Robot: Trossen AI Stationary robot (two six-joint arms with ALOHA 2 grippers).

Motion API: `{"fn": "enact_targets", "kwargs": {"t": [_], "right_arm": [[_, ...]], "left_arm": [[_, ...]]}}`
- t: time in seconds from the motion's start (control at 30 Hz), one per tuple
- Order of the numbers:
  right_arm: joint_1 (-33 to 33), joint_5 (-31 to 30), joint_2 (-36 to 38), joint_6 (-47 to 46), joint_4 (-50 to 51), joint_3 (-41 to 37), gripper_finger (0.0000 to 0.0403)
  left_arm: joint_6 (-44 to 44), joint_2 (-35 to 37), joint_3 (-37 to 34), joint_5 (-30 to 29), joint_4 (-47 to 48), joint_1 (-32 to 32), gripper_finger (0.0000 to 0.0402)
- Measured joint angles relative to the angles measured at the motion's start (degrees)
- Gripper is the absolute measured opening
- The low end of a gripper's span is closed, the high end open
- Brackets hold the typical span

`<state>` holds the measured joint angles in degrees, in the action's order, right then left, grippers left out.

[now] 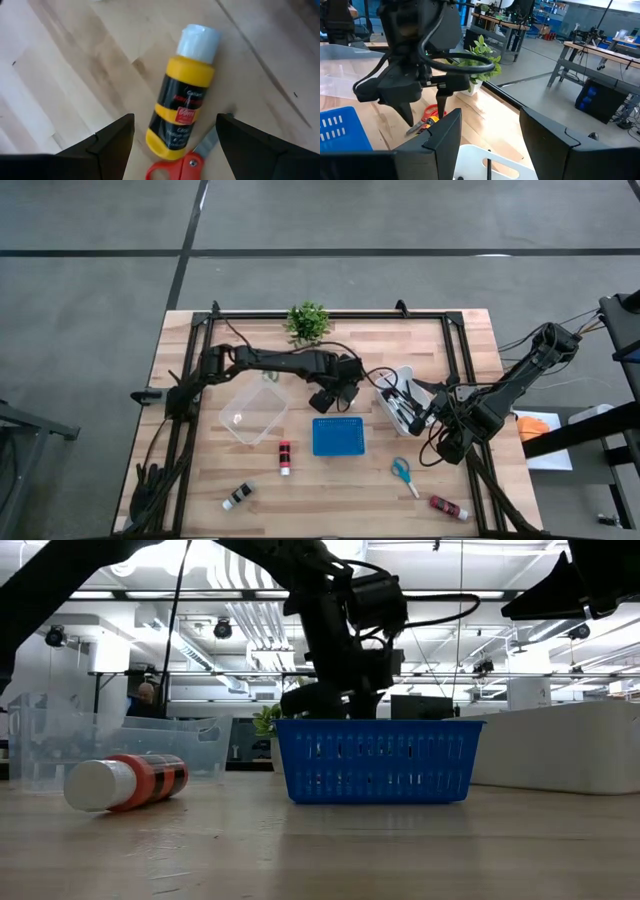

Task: Pick & Place Paint Supplies
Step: Put the yellow paint bottle in the blue bin

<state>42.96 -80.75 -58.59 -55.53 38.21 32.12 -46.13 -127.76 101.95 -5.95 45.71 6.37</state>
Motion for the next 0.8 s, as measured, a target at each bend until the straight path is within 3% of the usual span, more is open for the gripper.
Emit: {"fn": "enact_targets", "kwargs": {"t": [0.2,0.8], "right_arm": [[0.0,0.0,0.0,0.0,0.0,0.0,0.0199],[0.0,-0.3,0.0,0.0,-0.1,0.0,0.0199]], "left_arm": [[0.0,0.0,-1.0,2.8,-0.8,0.5,0.0288],[0.1,0.2,-6.6,3.9,-4.7,2.7,0.0284]]}}
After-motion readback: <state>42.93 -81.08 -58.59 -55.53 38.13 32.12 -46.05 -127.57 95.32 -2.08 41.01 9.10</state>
